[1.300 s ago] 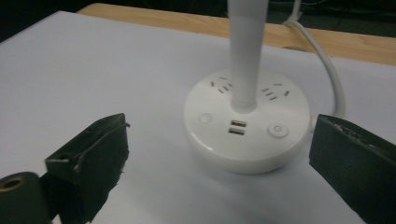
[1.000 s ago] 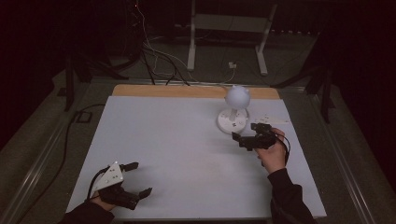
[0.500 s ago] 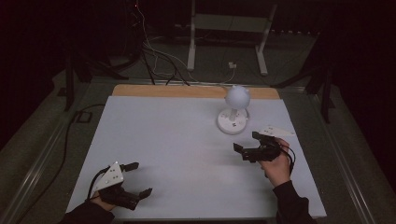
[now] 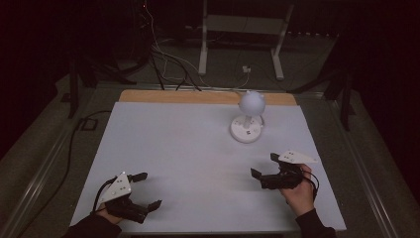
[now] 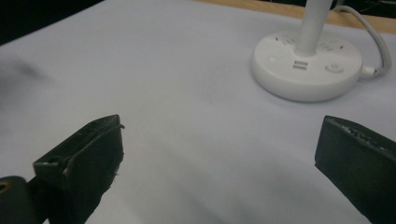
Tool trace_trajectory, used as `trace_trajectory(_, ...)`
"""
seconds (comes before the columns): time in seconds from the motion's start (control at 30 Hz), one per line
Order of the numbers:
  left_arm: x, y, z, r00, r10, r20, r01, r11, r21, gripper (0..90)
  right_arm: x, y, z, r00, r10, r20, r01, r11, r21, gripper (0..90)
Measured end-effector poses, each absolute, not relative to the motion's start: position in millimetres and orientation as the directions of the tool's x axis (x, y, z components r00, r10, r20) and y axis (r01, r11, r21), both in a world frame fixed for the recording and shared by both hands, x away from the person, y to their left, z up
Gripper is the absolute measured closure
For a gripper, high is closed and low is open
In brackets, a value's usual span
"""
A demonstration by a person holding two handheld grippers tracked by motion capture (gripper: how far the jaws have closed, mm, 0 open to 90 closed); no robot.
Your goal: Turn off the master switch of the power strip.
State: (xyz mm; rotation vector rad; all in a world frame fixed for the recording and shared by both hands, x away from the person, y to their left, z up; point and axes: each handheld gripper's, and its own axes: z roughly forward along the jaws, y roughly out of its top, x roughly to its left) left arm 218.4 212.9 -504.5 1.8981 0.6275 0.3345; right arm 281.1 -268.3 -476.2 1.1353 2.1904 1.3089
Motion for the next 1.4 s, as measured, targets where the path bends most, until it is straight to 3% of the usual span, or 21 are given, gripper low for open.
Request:
trace_trajectory(0.77, 218, 212, -505, 0.827, 0.560, -0.056, 0.268, -0.304, 0.914, 0.3, 246, -290, -513, -0.640, 0.766, 0.060, 0.502, 0.358, 0.787, 0.8)
trace_trajectory(1.07, 219, 212, -505, 0.827, 0.559, -0.058, 0.270, -0.304, 0.914, 0.3, 244, -297, -523, -0.663, 0.748, 0.022, 0.514, 0.434, 0.740, 0.8)
trace_trajectory(1.4, 219, 212, -505, 0.828, 0.557, -0.058, 0.271, -0.307, 0.912, 0.3, 248, -295, -523, -0.687, 0.726, 0.029, 0.501, 0.444, 0.743, 0.8)
